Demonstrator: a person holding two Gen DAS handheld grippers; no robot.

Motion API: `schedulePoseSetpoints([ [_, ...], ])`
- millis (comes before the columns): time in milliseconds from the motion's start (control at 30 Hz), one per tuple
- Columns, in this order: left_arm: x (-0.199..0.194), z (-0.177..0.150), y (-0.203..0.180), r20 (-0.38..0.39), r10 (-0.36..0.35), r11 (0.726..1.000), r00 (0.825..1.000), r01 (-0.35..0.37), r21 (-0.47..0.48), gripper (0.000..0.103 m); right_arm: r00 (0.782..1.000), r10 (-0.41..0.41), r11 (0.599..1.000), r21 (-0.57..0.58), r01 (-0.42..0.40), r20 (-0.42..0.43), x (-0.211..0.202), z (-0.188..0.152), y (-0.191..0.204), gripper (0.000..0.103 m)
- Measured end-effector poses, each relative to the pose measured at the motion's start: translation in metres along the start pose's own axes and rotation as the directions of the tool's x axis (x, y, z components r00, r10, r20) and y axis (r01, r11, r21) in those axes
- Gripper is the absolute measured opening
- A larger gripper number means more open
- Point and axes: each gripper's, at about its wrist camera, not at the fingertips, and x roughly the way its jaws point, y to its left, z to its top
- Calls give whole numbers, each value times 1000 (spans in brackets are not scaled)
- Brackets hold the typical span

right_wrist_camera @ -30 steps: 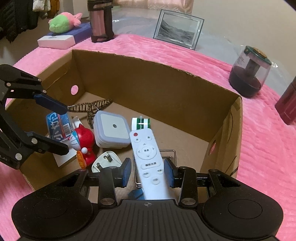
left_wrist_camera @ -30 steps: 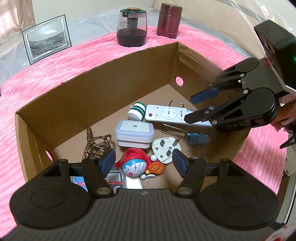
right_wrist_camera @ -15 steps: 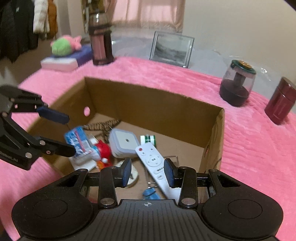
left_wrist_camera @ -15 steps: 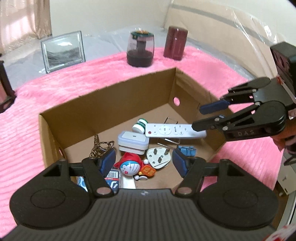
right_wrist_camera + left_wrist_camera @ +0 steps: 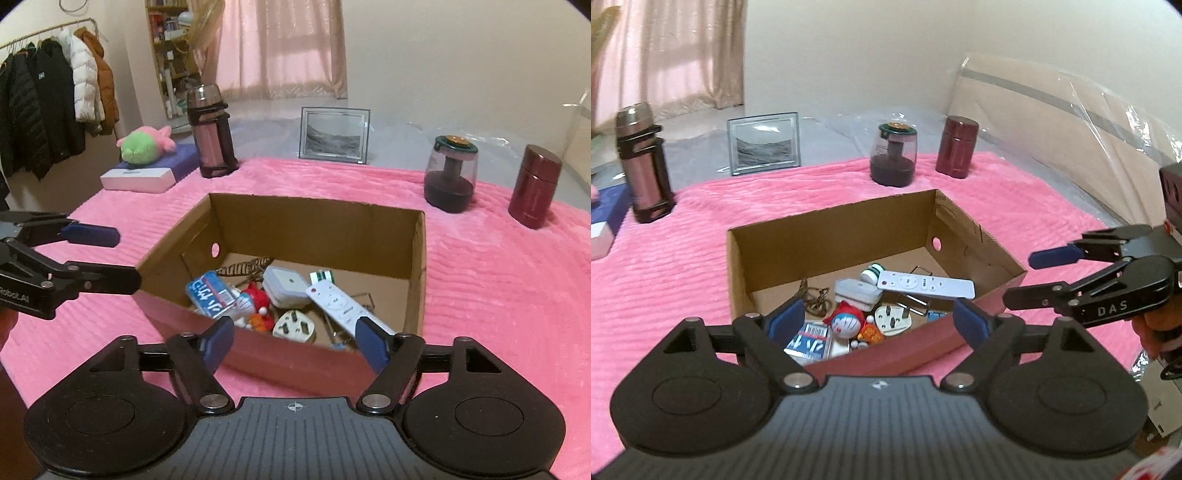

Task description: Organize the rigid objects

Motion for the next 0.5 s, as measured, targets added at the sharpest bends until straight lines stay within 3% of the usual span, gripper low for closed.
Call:
schedulePoseSetpoints([
  [267, -36, -36, -7, 28, 72, 995, 997, -70, -67, 101, 1000, 7, 997, 81, -9, 22, -26, -29, 5, 77],
  [367, -45, -50, -10, 29, 124, 988, 992, -121, -92, 102, 1000, 3, 993, 120, -5, 18, -34, -41, 5, 79],
  [500, -56, -65, -11, 23, 140, 981, 990, -136, -140, 102, 1000, -8, 989, 150, 5, 20, -48, -57, 10, 81],
])
